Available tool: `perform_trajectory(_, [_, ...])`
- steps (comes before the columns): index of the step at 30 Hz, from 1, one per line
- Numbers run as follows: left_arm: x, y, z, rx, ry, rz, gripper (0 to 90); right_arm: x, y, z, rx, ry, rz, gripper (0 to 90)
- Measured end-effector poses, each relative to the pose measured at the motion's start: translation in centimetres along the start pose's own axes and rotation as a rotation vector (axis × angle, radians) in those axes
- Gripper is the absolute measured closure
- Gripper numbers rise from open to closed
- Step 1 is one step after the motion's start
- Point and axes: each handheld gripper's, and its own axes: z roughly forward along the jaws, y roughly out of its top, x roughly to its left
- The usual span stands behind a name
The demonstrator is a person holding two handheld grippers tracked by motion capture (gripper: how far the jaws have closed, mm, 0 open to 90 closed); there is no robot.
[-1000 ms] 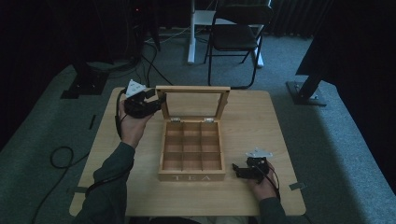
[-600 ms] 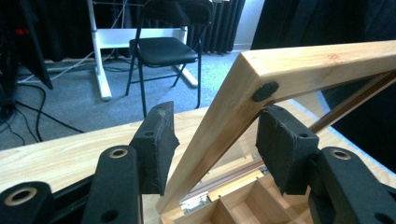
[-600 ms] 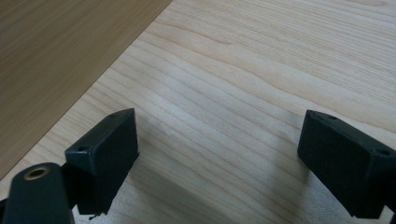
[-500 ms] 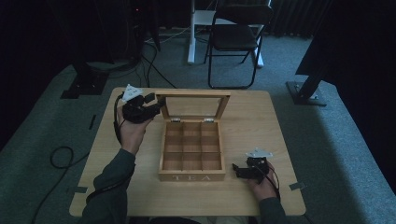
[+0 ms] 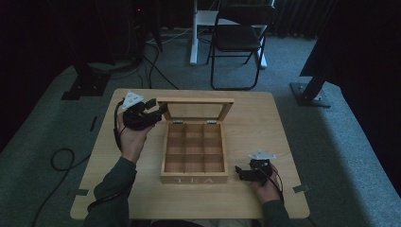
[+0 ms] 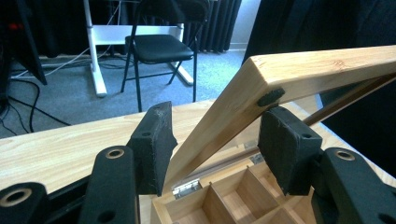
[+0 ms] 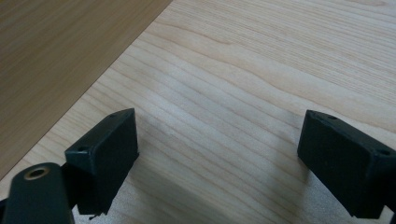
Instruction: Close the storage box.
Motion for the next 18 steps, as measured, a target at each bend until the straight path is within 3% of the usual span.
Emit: perform_trajectory(18, [-0.6,-1.4,-1.0,0.007,-0.011,0.008,45.3,0.1,0.0,0.0,0.000,0.001,-0.001,11.8])
